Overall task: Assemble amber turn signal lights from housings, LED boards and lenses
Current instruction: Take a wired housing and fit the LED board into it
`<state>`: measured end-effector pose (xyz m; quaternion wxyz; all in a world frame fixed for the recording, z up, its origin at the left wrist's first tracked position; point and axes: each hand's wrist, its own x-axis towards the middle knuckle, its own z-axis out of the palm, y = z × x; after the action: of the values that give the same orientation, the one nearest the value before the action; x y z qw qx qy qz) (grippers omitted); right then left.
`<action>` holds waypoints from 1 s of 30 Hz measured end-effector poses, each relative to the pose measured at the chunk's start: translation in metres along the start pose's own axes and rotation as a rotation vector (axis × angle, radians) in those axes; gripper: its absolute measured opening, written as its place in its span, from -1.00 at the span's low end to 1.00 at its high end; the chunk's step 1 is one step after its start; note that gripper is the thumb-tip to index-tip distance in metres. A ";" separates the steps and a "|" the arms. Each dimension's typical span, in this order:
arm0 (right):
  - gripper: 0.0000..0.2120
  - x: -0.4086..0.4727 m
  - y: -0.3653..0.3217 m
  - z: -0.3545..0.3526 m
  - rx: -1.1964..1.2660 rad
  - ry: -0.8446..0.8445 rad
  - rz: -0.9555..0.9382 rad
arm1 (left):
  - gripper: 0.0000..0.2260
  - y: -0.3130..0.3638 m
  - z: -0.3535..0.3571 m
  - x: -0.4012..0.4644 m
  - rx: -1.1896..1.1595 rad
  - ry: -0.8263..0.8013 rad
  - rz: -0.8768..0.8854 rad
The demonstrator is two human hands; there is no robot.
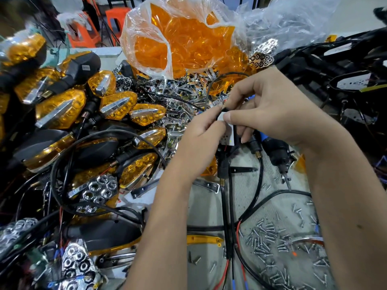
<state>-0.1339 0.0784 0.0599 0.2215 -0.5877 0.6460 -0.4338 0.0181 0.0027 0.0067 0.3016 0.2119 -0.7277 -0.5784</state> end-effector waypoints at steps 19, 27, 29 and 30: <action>-0.76 0.014 0.003 0.019 -0.041 0.026 0.049 | -0.73 0.007 0.000 -0.002 -0.135 0.079 -0.138; -0.67 0.059 -0.010 0.056 0.054 0.178 0.030 | -0.70 0.000 -0.031 0.001 -0.104 0.401 -0.189; -0.72 0.092 -0.010 0.073 -0.154 0.177 -0.034 | -0.72 -0.004 -0.039 0.003 -0.004 0.518 -0.211; -0.76 0.109 -0.012 0.082 -0.286 0.132 -0.081 | -0.75 -0.005 -0.043 0.004 0.050 0.552 -0.212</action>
<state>-0.0850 -0.0493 0.0507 0.0747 -0.6089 0.6903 -0.3836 0.0442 -0.0314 0.0092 0.4205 0.4434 -0.6060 -0.5093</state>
